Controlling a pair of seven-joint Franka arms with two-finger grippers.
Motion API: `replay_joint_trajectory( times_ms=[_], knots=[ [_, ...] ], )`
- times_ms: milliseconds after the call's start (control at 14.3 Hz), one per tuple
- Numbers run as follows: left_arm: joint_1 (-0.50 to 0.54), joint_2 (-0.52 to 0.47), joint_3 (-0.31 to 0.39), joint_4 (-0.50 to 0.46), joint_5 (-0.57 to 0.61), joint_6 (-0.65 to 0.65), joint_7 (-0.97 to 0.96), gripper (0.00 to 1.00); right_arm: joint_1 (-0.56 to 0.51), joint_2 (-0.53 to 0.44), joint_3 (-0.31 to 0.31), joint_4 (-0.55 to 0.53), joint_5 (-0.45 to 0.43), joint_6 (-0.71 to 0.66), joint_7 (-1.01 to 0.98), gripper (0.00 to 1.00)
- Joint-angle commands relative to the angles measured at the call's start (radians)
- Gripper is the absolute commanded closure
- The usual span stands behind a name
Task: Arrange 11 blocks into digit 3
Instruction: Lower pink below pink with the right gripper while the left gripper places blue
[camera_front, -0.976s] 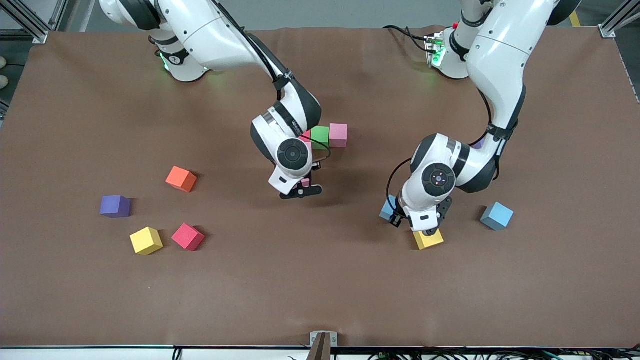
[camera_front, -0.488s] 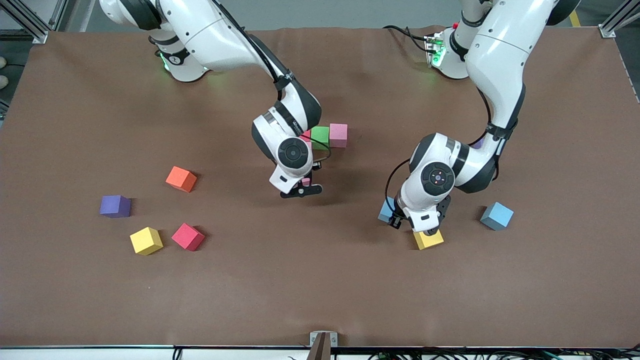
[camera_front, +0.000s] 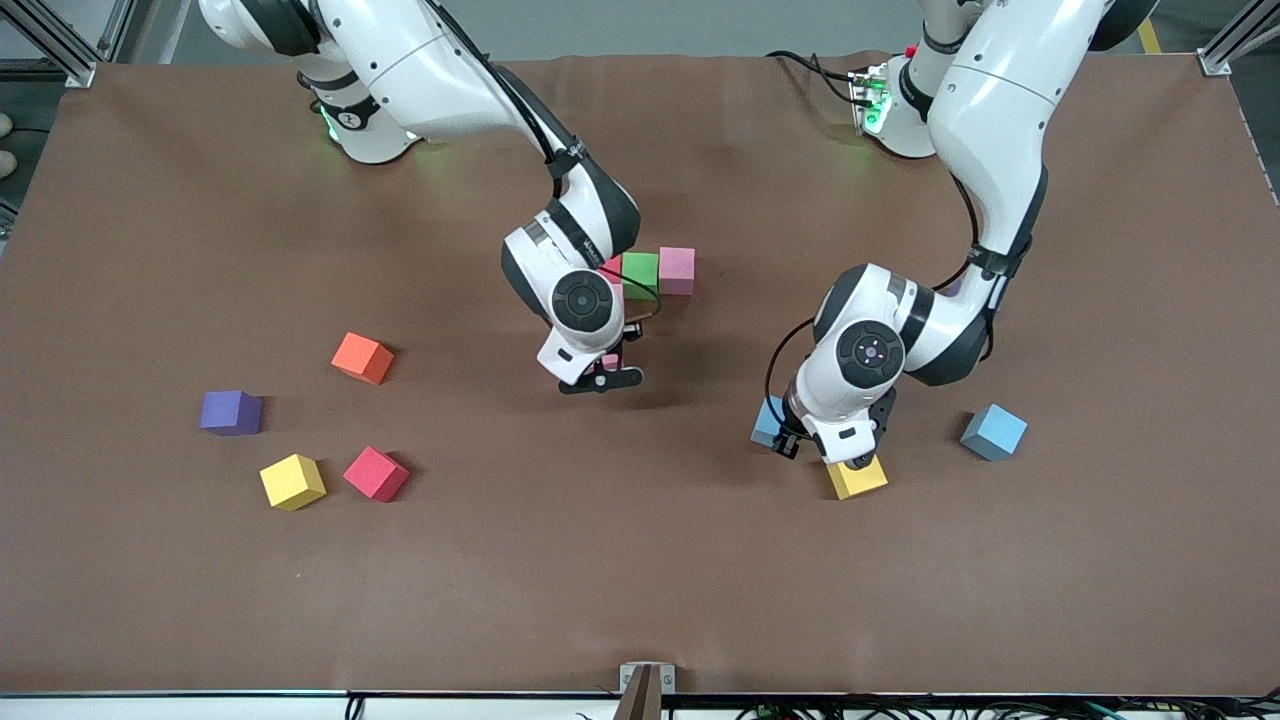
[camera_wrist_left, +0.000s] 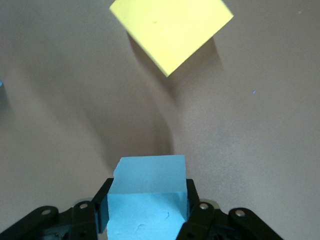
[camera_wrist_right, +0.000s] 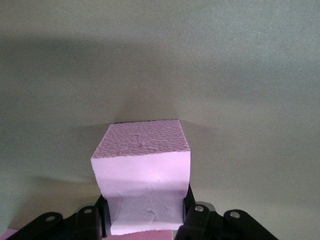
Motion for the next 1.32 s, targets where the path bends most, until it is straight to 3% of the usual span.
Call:
replay_joint_trajectory(
  times_ms=[0, 906, 1255],
  knots=[
    [-0.028, -0.017, 0.005, -0.004, -0.015, 0.000, -0.075, 0.87, 0.002, -0.044, 0.005, -0.051, 0.010, 0.009, 0.020, 0.45],
    [-0.074, -0.023, -0.008, 0.021, -0.015, 0.000, -0.260, 0.87, 0.002, -0.047, 0.016, -0.062, 0.011, 0.000, 0.022, 0.44],
    [-0.098, -0.022, -0.009, 0.021, -0.015, -0.002, -0.280, 0.91, 0.004, -0.047, 0.017, -0.062, 0.011, 0.003, 0.036, 0.44]
  ],
)
